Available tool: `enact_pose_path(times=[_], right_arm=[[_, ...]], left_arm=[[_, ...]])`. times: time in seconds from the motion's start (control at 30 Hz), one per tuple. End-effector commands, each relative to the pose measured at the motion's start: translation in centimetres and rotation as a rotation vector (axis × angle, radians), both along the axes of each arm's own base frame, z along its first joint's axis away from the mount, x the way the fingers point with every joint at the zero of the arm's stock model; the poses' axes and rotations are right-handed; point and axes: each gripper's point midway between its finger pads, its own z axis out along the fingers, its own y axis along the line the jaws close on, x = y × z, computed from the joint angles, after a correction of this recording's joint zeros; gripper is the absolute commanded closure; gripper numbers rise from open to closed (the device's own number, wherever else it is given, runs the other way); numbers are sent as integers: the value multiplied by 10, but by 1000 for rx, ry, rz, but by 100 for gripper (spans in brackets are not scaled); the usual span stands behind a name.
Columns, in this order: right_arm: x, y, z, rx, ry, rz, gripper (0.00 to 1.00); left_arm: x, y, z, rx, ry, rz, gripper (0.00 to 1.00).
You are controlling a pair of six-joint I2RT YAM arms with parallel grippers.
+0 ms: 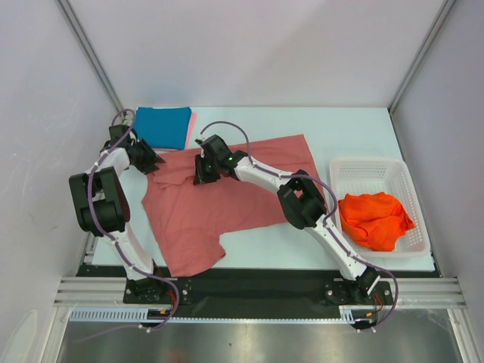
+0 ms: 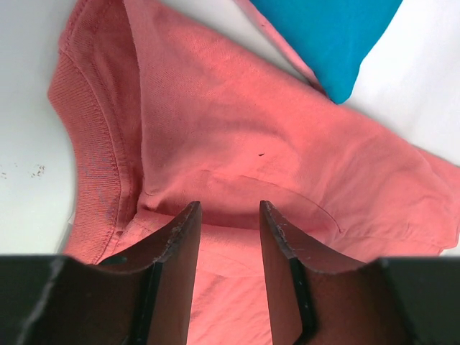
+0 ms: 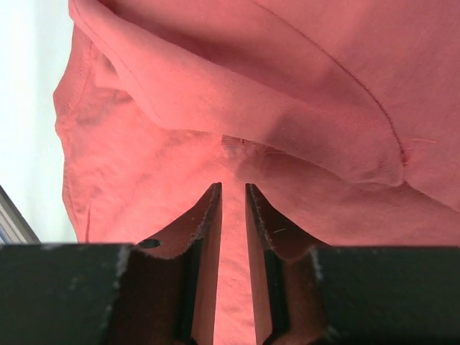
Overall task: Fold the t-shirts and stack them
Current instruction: Fold the tshirt
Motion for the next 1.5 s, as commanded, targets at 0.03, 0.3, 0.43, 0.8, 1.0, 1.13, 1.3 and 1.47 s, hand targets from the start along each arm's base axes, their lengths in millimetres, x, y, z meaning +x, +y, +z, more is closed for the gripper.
enact_pose_path(times=[0.03, 0.3, 0.43, 0.8, 1.0, 1.13, 1.3, 1.47], right_arm=[[6, 8, 13, 43, -24, -19, 73], [11, 11, -5, 33, -22, -43, 61], [17, 15, -6, 47, -36, -51, 58], [23, 18, -18, 34, -25, -92, 58], [23, 9, -29, -26, -25, -117, 70], [20, 9, -26, -27, -18, -109, 82], [20, 8, -6, -11, -31, -94, 96], [17, 5, 26, 29, -5, -87, 100]], left_arm=[[15, -2, 19, 1, -73, -27, 57], [16, -2, 20, 3, -72, -32, 57], [14, 0, 19, 4, -68, -30, 57], [7, 3, 14, 7, -57, -20, 57], [5, 2, 12, -1, -56, -19, 57], [3, 1, 12, -6, -59, -17, 58], [5, 4, 13, 2, -59, -12, 58], [6, 3, 13, -2, -64, -7, 58]])
